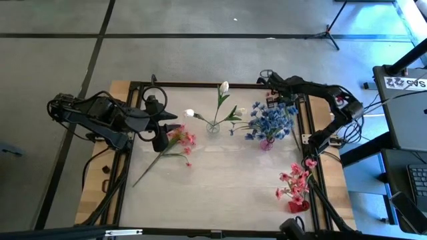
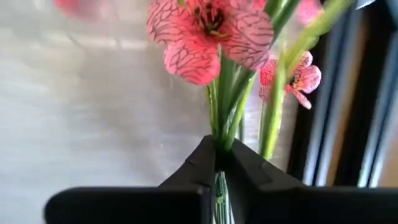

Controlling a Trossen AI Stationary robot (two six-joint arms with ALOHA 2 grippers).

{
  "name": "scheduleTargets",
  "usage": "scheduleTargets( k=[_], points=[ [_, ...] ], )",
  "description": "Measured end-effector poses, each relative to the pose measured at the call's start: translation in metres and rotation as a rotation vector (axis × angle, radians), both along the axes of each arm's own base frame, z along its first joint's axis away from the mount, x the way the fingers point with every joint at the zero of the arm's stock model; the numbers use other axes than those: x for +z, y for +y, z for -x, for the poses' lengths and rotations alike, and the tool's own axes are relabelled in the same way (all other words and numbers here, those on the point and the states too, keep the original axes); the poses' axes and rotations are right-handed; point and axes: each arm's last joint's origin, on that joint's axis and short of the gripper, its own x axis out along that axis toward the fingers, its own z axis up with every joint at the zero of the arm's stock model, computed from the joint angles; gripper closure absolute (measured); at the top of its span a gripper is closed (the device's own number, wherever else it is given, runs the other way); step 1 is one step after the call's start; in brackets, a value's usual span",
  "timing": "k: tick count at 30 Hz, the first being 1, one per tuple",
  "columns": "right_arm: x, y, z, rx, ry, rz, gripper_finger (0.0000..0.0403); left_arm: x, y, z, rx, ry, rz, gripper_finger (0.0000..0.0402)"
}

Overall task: Sort flowers into vase by color
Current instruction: Put the right pink flower into the red vase

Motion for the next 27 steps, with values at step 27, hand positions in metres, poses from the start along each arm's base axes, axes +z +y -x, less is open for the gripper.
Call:
scheduleTargets(
  k=[27],
  points=[
    [0.269,0.162,0.059,0.419,-1.044,1.057,0.0401,0.024,-0.018,-0.012,-0.163,-0.277,0.181,0.0246]
  ],
)
